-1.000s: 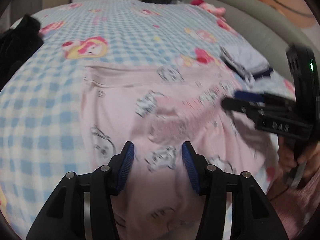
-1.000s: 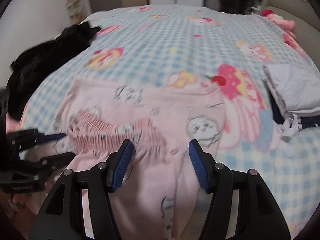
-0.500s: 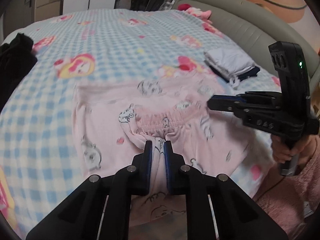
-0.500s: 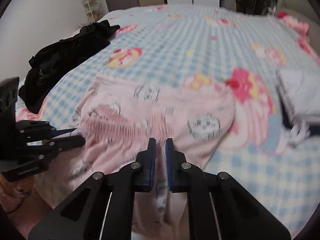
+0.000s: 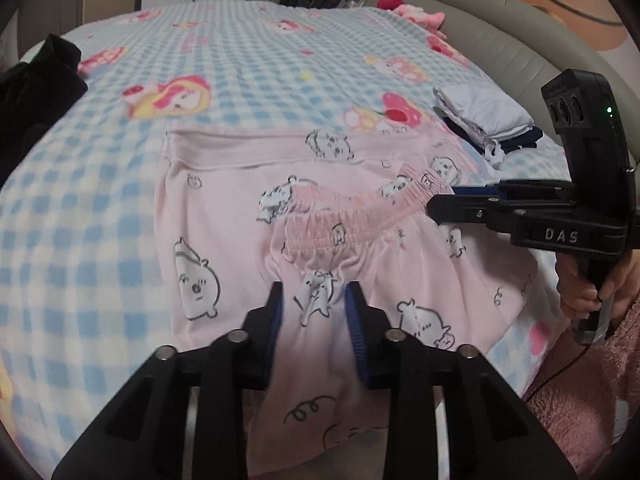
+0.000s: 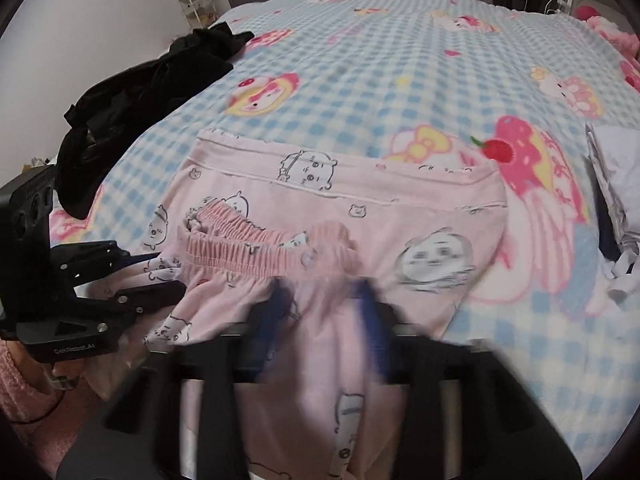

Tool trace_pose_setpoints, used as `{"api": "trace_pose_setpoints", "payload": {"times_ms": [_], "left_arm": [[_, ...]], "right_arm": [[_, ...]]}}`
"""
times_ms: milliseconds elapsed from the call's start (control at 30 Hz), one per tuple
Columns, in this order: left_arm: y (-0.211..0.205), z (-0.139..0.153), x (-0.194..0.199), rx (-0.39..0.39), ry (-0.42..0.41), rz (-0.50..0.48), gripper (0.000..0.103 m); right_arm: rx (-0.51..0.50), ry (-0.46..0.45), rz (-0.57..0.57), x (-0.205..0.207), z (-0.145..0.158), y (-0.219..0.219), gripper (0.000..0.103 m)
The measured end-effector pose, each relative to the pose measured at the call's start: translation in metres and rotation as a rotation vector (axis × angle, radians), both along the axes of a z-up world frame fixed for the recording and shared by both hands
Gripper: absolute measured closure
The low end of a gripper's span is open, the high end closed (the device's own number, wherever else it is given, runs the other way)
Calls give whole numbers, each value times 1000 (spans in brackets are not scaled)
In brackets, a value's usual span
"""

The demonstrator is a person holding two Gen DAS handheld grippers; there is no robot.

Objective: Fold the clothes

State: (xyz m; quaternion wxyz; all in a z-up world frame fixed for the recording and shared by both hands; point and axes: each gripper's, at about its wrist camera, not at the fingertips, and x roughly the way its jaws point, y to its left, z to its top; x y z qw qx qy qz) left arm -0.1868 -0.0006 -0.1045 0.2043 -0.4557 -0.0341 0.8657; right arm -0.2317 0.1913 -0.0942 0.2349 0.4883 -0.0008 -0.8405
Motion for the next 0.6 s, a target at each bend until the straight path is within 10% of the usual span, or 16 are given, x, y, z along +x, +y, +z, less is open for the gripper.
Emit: {"api": "trace_pose_setpoints", "payload": {"times_ms": [100,200,467,600], "left_arm": [[5,0,-3,-8,-15,-8,77],[7,-3,-4,-13,-32,-6,77],[1,-10,-2,-11,-39,-5,73],[-9,-13,-2,36,-52,6,72]], "right_arm": [[8,-24,-15,-6,-1,3,86],[69,-92,-13,-14,-12,0,59],[210,-12,60,-8,-14,-7,34],[45,-58,-64,-9,-7,39,34]]}}
